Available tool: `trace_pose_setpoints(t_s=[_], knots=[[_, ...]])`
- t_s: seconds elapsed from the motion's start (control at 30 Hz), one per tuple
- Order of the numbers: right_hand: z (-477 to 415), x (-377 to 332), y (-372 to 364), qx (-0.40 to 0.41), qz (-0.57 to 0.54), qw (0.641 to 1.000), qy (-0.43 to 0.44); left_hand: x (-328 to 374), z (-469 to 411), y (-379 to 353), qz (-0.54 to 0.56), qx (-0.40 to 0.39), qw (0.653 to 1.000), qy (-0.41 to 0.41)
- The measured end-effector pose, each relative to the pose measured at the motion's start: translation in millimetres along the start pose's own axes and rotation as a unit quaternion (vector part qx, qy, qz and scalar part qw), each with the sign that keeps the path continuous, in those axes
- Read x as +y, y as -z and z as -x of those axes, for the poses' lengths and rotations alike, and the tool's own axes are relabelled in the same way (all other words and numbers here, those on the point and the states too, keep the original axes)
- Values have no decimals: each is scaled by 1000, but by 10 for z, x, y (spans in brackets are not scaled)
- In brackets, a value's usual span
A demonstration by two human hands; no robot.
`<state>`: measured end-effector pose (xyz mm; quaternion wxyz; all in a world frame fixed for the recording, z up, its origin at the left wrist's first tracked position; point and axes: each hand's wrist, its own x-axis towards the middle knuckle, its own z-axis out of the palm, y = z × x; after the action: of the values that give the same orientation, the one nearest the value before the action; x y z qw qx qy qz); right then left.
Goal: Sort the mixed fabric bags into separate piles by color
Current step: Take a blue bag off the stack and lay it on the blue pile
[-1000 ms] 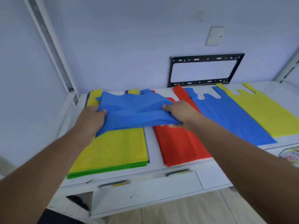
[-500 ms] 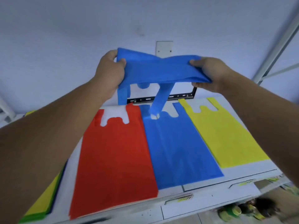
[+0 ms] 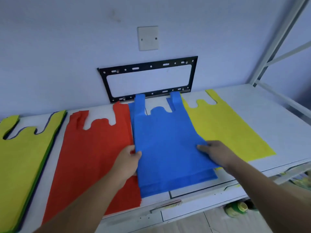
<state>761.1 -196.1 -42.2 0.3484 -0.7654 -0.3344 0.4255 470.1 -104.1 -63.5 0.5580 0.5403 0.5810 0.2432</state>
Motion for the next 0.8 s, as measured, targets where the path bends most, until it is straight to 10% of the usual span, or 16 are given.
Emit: trace_pose_setpoints(t_s=[0.4,0.57,0.8], knots=[[8,101,-54,41,164,986,3,37,14,6,-106,-12,994,31],[89,-348,-13,152,417,895,48,169,115,356,-244,110,962,-48],[515,-1102,-1343,-44,219,953,205,-24,352,1445,-296,145,939,-94]])
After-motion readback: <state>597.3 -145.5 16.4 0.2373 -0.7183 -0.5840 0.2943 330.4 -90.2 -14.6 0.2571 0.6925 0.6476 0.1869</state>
